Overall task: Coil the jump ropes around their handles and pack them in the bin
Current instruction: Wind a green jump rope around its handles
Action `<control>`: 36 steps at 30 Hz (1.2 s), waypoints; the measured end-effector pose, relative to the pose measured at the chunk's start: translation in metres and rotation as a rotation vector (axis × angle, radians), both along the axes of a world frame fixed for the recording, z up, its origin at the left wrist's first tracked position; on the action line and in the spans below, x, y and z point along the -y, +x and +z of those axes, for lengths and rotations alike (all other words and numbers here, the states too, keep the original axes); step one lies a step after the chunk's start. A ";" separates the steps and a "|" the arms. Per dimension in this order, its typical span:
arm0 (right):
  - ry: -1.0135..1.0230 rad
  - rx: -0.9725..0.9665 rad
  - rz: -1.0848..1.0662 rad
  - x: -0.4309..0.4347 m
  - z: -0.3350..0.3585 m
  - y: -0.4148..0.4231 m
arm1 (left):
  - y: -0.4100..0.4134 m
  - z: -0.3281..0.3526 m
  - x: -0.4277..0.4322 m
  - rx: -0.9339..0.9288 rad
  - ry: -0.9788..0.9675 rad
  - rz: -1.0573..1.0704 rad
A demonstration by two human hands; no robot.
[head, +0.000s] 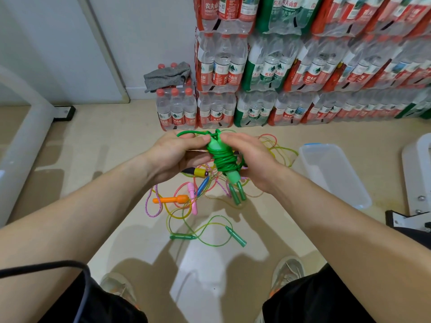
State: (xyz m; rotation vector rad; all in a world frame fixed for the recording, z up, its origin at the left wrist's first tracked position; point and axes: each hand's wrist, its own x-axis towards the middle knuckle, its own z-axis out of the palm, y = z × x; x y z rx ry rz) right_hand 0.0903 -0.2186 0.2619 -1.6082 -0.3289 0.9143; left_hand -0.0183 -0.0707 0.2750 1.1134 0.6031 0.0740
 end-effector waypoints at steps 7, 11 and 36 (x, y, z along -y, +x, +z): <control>-0.067 0.206 0.176 0.008 -0.008 0.003 | -0.001 0.008 -0.012 -0.109 0.035 0.010; -0.153 0.284 0.305 0.015 -0.010 0.008 | -0.005 0.005 -0.032 -0.276 0.227 0.052; 0.056 0.210 -0.094 0.080 -0.002 -0.005 | 0.029 0.008 0.103 -0.258 0.136 -0.133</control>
